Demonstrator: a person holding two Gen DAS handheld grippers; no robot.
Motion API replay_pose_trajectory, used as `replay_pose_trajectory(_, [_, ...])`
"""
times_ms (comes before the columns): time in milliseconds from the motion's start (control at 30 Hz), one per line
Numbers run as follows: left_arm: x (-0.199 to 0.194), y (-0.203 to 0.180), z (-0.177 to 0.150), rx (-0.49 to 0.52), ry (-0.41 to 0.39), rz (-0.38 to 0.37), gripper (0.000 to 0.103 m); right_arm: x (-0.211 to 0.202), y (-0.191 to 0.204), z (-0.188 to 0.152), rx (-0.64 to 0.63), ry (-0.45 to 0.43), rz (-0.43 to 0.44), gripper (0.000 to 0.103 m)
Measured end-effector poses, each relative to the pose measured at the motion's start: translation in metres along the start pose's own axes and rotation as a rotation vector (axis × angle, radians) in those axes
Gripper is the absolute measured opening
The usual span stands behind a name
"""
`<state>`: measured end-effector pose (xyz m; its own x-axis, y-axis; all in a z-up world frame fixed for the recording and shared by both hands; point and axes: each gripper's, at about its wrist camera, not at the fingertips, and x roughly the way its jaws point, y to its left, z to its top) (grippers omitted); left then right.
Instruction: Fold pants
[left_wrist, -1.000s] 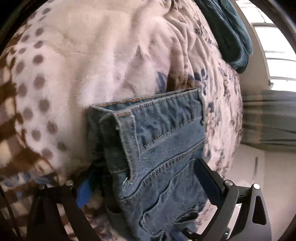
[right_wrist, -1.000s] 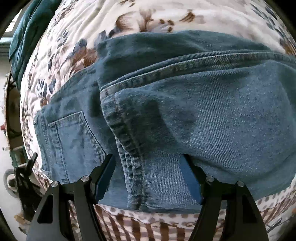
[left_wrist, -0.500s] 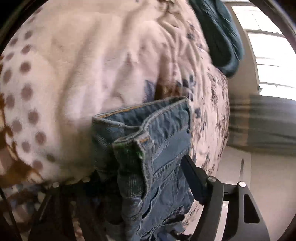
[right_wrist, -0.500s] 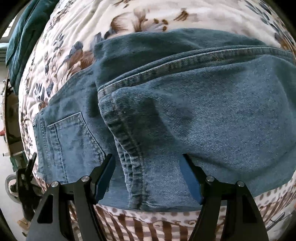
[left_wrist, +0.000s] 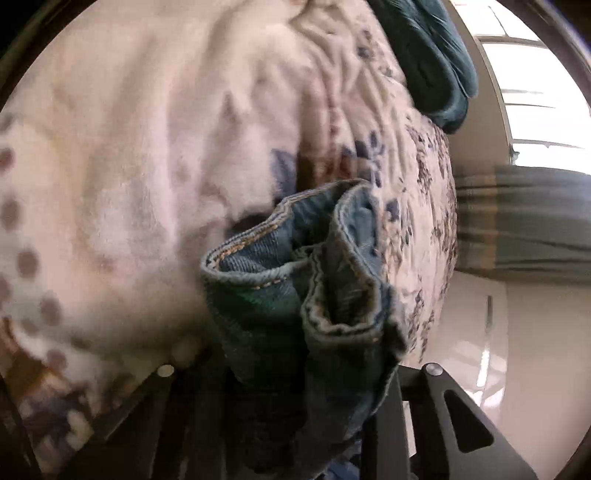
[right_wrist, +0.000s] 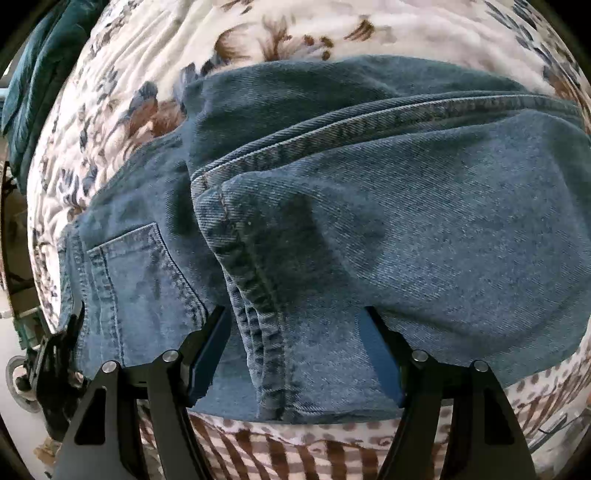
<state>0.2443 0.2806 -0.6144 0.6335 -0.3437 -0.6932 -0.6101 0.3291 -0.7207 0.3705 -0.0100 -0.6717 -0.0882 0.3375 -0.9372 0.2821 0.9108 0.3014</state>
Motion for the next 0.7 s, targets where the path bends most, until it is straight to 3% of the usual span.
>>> replay_pose_trajectory(233, [-0.024, -0.078, -0.033, 0.215, -0.069, -0.032, 0.019, -0.025, -0.039, -0.022, 0.051, -0.03, 0.182, 0.074])
replay_pose_trajectory(433, [-0.035, -0.173, -0.117, 0.5, -0.084, -0.086, 0.018, -0.08, -0.107, -0.046, 0.082, -0.123, 0.252, 0.074])
replay_pose_trajectory(500, [-0.024, -0.199, -0.148, 0.574, -0.052, -0.102, 0.018, -0.098, -0.138, -0.049, 0.106, -0.155, 0.242, 0.074])
replay_pose_trajectory(600, [0.013, -0.237, -0.217, 0.682, 0.062, -0.13, 0.018, -0.118, -0.193, -0.047, 0.168, -0.2, 0.224, 0.074])
replay_pose_trajectory(700, [0.069, -0.25, -0.285, 0.767, 0.189, -0.078, 0.018, -0.134, -0.248, -0.047, 0.238, -0.248, 0.2, 0.074])
